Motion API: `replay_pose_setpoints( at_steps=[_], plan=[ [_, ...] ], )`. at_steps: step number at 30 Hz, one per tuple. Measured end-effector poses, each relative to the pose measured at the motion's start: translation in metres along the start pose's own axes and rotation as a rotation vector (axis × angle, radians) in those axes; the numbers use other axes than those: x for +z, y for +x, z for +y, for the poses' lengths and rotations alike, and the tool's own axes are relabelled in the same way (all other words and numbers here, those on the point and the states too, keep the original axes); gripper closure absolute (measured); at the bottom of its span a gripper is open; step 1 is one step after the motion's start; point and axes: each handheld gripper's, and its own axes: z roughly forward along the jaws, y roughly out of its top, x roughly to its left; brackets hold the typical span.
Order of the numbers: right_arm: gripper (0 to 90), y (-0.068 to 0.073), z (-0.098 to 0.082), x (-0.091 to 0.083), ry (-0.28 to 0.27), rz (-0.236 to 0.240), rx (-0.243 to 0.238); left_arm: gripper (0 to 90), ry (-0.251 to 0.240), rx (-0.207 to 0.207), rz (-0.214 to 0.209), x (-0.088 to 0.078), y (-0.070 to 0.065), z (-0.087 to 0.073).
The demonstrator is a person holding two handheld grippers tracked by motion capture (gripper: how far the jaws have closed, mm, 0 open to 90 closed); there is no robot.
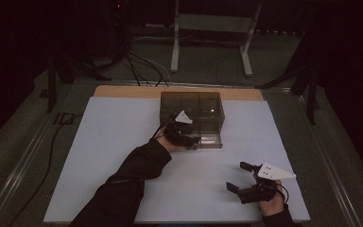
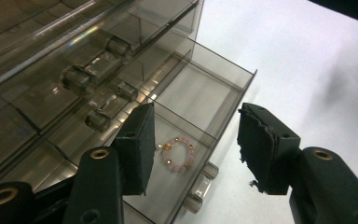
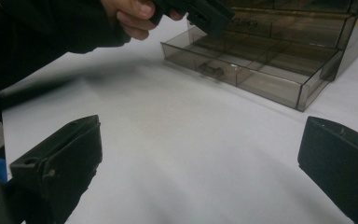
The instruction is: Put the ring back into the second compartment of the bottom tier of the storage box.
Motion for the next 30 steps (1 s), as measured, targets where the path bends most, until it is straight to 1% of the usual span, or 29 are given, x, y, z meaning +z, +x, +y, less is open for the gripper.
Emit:
replay_pose_setpoints(
  at_steps=[1,3,5,7,8,9,10,11,13,14,15,16,19,21,24,26,29,30],
  plan=[
    [0.0,0.000,0.000,0.000,0.002,0.002,0.000,46.0,0.003,-0.002,-0.015,-0.001,-0.001,0.000],
    [0.0,0.000,0.000,0.001,-0.001,0.005,0.004,42.8,0.006,0.001,-0.008,-0.003,-0.002,0.000],
    [0.0,0.000,0.000,0.000,-0.003,0.007,0.008,38.2,0.004,0.001,-0.020,-0.005,-0.002,0.002],
    [0.0,0.000,0.000,0.000,-0.002,0.006,0.002,30.4,0.013,-0.003,-0.026,-0.006,-0.002,0.003],
    [0.0,0.000,0.000,0.000,-0.004,0.007,0.002,28.1,0.022,-0.002,-0.030,-0.006,-0.002,0.004],
    [0.0,0.001,0.000,0.000,-0.006,0.009,0.003,24.9,0.030,0.000,-0.041,-0.006,-0.002,0.005],
    [0.0,0.001,0.000,-0.001,-0.005,0.009,0.001,19.5,0.033,-0.003,-0.057,-0.006,-0.002,0.005],
    [0.0,0.001,0.000,-0.001,-0.002,0.007,-0.003,16.9,0.028,-0.007,-0.077,-0.007,-0.001,0.005],
    [0.0,0.000,0.000,-0.002,-0.009,0.005,0.001,12.6,0.025,-0.018,-0.098,-0.006,-0.002,0.004],
    [0.0,0.000,0.000,-0.002,-0.014,0.004,0.005,8.2,0.033,-0.012,-0.110,-0.006,-0.003,0.003],
    [0.0,-0.001,0.001,-0.002,-0.011,0.005,0.005,5.0,0.041,-0.005,-0.115,-0.006,-0.004,0.003],
    [0.0,-0.001,0.001,-0.002,-0.009,0.004,0.002,2.7,0.038,-0.005,-0.111,-0.006,-0.004,0.002],
    [0.0,-0.001,0.002,0.000,-0.011,0.006,0.002,0.5,0.019,-0.014,-0.093,-0.009,-0.006,0.002],
    [0.0,-0.001,0.002,0.001,-0.003,0.006,-0.001,0.5,0.008,-0.016,-0.087,-0.012,-0.006,0.001],
    [0.0,0.001,0.002,0.001,-0.005,0.004,-0.006,0.5,0.015,-0.029,-0.093,-0.016,-0.005,-0.002],
    [0.0,0.002,0.002,0.001,-0.002,0.002,-0.011,0.5,0.018,-0.022,-0.095,-0.019,-0.006,-0.003],
    [0.0,0.002,0.003,0.000,-0.002,-0.001,-0.011,0.5,0.035,-0.044,-0.123,-0.022,-0.006,-0.003],
    [0.0,0.002,0.003,0.000,-0.002,-0.001,-0.011,0.5,0.035,-0.044,-0.123,-0.022,-0.006,-0.003]
  ],
)
